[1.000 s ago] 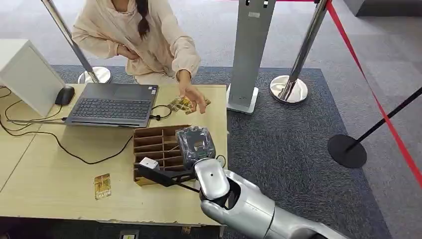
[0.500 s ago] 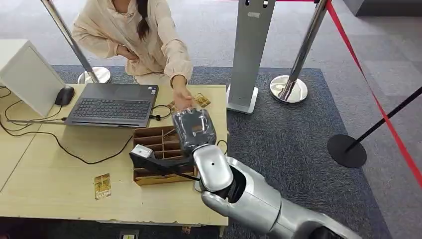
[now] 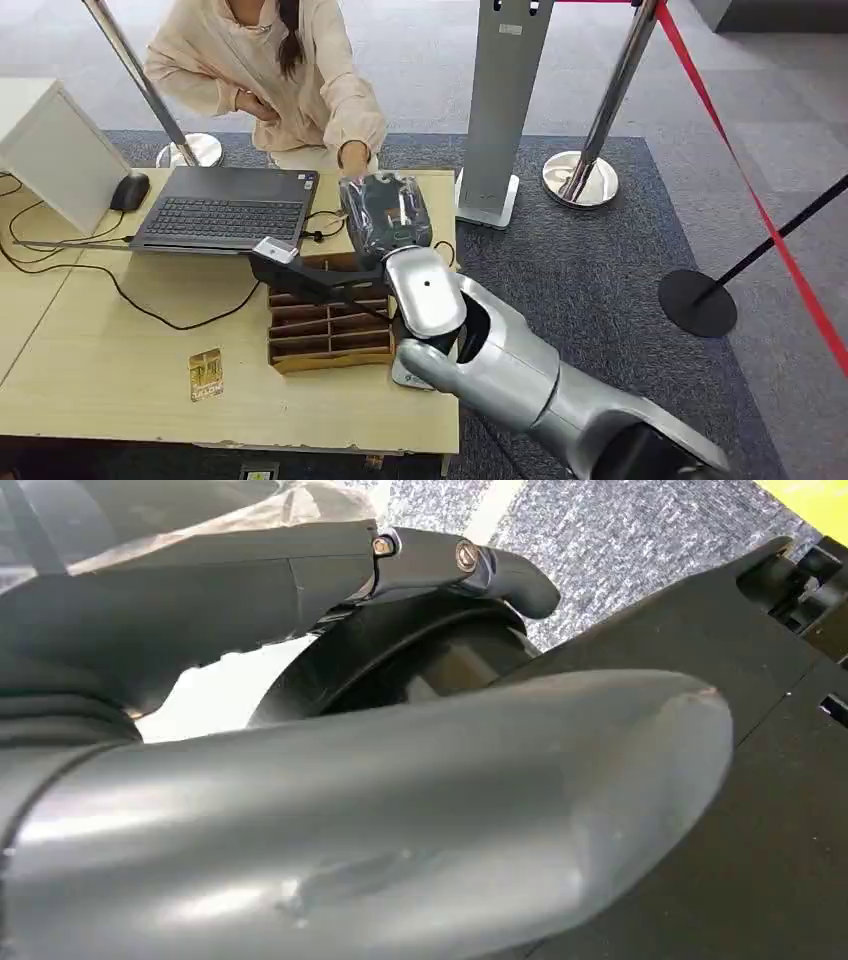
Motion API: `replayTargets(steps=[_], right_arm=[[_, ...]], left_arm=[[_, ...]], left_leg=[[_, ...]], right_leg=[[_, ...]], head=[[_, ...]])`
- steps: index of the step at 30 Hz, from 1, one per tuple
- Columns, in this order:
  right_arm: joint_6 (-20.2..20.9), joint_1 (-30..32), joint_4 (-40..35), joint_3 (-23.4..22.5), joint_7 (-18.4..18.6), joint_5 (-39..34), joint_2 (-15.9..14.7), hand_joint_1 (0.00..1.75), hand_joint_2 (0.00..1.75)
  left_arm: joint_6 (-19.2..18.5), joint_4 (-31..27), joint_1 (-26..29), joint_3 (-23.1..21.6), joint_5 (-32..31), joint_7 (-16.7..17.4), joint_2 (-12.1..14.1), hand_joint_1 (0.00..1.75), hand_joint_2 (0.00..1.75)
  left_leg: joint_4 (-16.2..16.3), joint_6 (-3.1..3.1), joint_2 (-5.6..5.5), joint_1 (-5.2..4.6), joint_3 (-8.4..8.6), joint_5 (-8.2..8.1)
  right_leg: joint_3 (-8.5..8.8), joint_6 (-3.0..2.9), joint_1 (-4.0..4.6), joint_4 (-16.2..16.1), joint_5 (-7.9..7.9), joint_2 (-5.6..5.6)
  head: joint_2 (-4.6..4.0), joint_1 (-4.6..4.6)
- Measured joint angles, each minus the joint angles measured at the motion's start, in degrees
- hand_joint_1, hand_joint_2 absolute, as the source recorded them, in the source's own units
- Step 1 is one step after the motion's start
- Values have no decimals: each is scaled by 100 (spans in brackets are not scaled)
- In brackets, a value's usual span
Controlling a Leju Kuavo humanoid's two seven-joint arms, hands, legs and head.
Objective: Pass the card to the sensor for recognition and then transmit it.
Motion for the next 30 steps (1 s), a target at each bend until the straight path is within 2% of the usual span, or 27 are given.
replayTargets(steps=[6,11,12,13,14,15,20,25,26,30], right_arm=[[-181,-80,358,4,0,-168,100,175,175],[-240,-96,590,4,0,-247,109,175,175],[-240,-98,620,4,0,-264,105,166,175],[-245,-99,653,4,0,-288,98,17,175],[-245,-99,682,4,0,-297,92,17,175],[-245,-99,710,4,0,-299,87,0,175],[-389,-97,804,7,0,-336,81,0,175],[-973,-7,714,72,0,-421,30,0,175],[-1158,27,627,98,0,-380,9,0,175],[-1479,415,107,177,0,-37,-133,0,175]], left_arm=[[13,0,1,0,7,0,-2,0,0],[350,2,11,0,2,249,-146,0,0],[382,2,10,0,0,291,-175,0,0],[402,4,6,0,2,326,-192,0,0],[407,4,2,0,2,348,-201,0,0],[413,7,-2,0,2,365,-212,0,0],[417,20,-4,0,15,374,-223,0,0],[384,39,20,13,109,192,-216,0,0],[311,52,25,35,127,83,-179,0,0],[184,57,52,85,197,-105,-98,0,0]], left_leg=[[0,0,-1,0,0,0],[0,0,-1,-1,0,0],[0,0,-1,-1,0,0],[0,0,-1,-2,0,0],[0,0,-1,-2,0,0],[0,0,-2,-2,0,0],[0,0,-2,-2,1,0],[0,0,-5,-2,2,0],[0,0,-4,-2,3,0],[0,0,-3,-1,2,-1]], right_leg=[[0,0,0,0,0,0],[0,0,-1,-1,0,0],[0,0,-1,-1,0,0],[0,0,-2,-1,0,0],[0,0,-2,-1,0,0],[0,0,-2,-1,0,0],[-1,0,-2,-1,0,0],[0,0,-2,-1,0,0],[-1,0,-2,0,0,0],[-1,0,-1,-1,-1,0]], head=[[0,2],[0,0],[0,2],[0,2],[2,2],[0,2],[0,0],[2,2],[0,0],[2,0]])
